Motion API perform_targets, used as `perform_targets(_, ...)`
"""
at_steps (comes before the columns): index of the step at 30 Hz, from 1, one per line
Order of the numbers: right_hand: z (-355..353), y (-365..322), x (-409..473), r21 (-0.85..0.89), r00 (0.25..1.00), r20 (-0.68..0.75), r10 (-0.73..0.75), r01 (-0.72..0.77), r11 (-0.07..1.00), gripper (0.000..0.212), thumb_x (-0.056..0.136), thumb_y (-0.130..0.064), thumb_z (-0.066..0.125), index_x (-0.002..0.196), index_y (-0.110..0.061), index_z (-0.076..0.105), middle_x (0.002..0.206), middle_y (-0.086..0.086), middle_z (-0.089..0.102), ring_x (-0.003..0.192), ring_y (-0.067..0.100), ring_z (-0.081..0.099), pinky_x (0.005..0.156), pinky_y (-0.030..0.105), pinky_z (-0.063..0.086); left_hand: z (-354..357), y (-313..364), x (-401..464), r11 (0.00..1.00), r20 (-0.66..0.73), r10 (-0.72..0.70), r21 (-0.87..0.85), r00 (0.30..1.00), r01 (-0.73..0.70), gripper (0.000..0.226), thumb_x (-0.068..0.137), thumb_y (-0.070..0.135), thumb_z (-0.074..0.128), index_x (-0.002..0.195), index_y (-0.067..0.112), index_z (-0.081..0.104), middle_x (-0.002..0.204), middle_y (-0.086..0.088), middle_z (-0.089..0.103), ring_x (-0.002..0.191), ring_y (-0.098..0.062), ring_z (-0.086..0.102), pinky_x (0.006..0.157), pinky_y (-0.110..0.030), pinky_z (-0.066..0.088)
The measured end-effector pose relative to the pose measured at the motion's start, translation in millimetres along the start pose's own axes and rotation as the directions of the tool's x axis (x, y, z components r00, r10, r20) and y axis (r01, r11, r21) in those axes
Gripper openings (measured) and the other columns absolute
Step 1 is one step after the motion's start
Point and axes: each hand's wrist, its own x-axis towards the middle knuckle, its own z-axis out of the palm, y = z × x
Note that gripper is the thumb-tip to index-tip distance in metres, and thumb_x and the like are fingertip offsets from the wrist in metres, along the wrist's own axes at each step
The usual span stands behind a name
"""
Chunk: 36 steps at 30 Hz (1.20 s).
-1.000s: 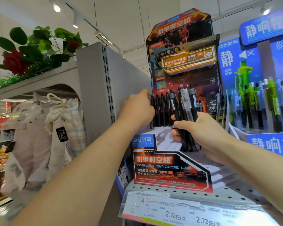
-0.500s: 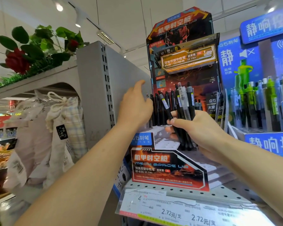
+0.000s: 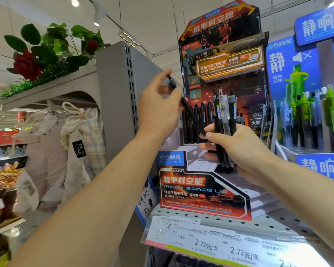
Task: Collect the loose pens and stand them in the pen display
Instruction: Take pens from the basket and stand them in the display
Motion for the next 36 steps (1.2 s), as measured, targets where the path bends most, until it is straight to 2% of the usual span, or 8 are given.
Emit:
perform_targets(2, -0.4, 0.2, 0.0, 0.0, 1.0, -0.013, 0.003, -0.003, 1.0, 0.009, 0.095, -0.009, 0.069, 0.104, -0.009, 0.071, 0.098, 0.014, 0.076, 0.085, 0.023, 0.078, 0.075, 0.047, 0.065, -7.5, -1.9, 5.8, 0.989, -0.106, 0.088, 0.128, 0.991, -0.074, 0.045, 0.095, 0.014, 0.065, 0.135, 0.032, 0.054, 0.093, 0.008, 0.062, 0.083, -0.013, 0.071, 0.073, -0.031, 0.062)
perform_targets(5, -0.8, -0.5, 0.0, -0.005, 1.0, -0.028, 0.01, -0.01, 1.0, 0.009, 0.098, -0.01, 0.065, 0.106, -0.01, 0.07, 0.09, 0.013, 0.071, 0.075, 0.019, 0.075, 0.067, 0.039, 0.065, -10.3, -5.7, 1.6, 0.952, -0.086, 0.172, 0.27, 0.981, -0.144, 0.039, 0.093, 0.017, 0.067, 0.125, 0.034, 0.053, 0.087, 0.014, 0.062, 0.076, -0.01, 0.07, 0.074, -0.038, 0.062)
perform_targets(8, 1.2, -1.1, -0.8, -0.027, 0.999, -0.034, 0.004, -0.005, 1.0, 0.011, 0.1, -0.012, 0.063, 0.107, -0.017, 0.07, 0.084, 0.009, 0.065, 0.073, 0.018, 0.067, 0.064, 0.034, 0.063, -7.2, -8.2, -1.7, 0.936, -0.063, 0.194, 0.31, 0.979, -0.166, 0.034, 0.092, 0.019, 0.069, 0.114, 0.039, 0.052, 0.084, 0.017, 0.062, 0.07, -0.003, 0.068, 0.066, -0.033, 0.062)
perform_targets(18, 0.7, 0.3, -0.9, -0.042, 1.0, -0.007, 0.03, -0.03, 0.999, 0.021, 0.099, -0.013, 0.064, 0.116, -0.023, 0.069, 0.087, 0.01, 0.065, 0.074, 0.017, 0.066, 0.065, 0.032, 0.063, -5.8, -20.6, -3.7, 0.887, 0.036, 0.209, 0.413, 0.977, -0.205, 0.034, 0.094, 0.023, 0.068, 0.124, 0.032, 0.054, 0.089, 0.017, 0.06, 0.07, -0.008, 0.068, 0.071, -0.031, 0.062)
perform_targets(23, 0.6, 0.8, -0.2, -0.048, 1.0, 0.006, 0.028, -0.028, 0.998, 0.019, 0.099, -0.012, 0.065, 0.114, -0.022, 0.069, 0.084, 0.01, 0.066, 0.073, 0.017, 0.066, 0.066, 0.032, 0.063, -4.3, -22.9, -6.1, 0.862, 0.056, 0.243, 0.446, 0.968, -0.242, 0.033, 0.097, 0.026, 0.063, 0.129, 0.032, 0.056, 0.08, 0.019, 0.057, 0.063, -0.007, 0.066, 0.06, -0.015, 0.055)
perform_targets(28, 0.7, 1.1, -0.3, -0.045, 1.0, 0.015, 0.023, -0.022, 0.999, 0.018, 0.099, -0.011, 0.065, 0.113, -0.022, 0.069, 0.082, 0.009, 0.065, 0.067, 0.014, 0.065, 0.066, 0.033, 0.062, -1.3, -23.1, -3.6, 0.811, 0.143, 0.247, 0.511, 0.958, -0.285, 0.035, 0.097, 0.026, 0.064, 0.13, 0.031, 0.057, 0.077, 0.021, 0.054, 0.062, -0.005, 0.063, 0.061, -0.021, 0.056)
perform_targets(33, 0.4, 0.9, -2.1, -0.037, 0.999, 0.026, 0.023, -0.022, 0.999, 0.018, 0.098, -0.012, 0.066, 0.113, -0.021, 0.068, 0.087, 0.011, 0.064, 0.072, 0.016, 0.065, 0.067, 0.032, 0.062, 4.2, -29.0, -2.9, 0.773, 0.253, 0.102, 0.589, 0.962, -0.237, 0.058, 0.096, 0.029, 0.061, 0.148, 0.035, 0.035, 0.075, 0.024, 0.051, 0.066, 0.002, 0.056, 0.058, -0.009, 0.039)
perform_targets(36, -0.3, 1.0, -2.5, -0.034, 0.999, 0.024, 0.029, -0.029, 0.999, 0.019, 0.098, -0.012, 0.066, 0.114, -0.02, 0.069, 0.092, 0.014, 0.065, 0.074, 0.017, 0.066, 0.069, 0.035, 0.063, 2.6, -31.1, -2.7, 0.769, 0.282, -0.01, 0.616, 0.959, -0.173, 0.069, 0.091, 0.027, 0.06, 0.151, 0.036, 0.028, 0.073, 0.015, 0.059, 0.066, -0.001, 0.058, 0.056, -0.014, 0.04)
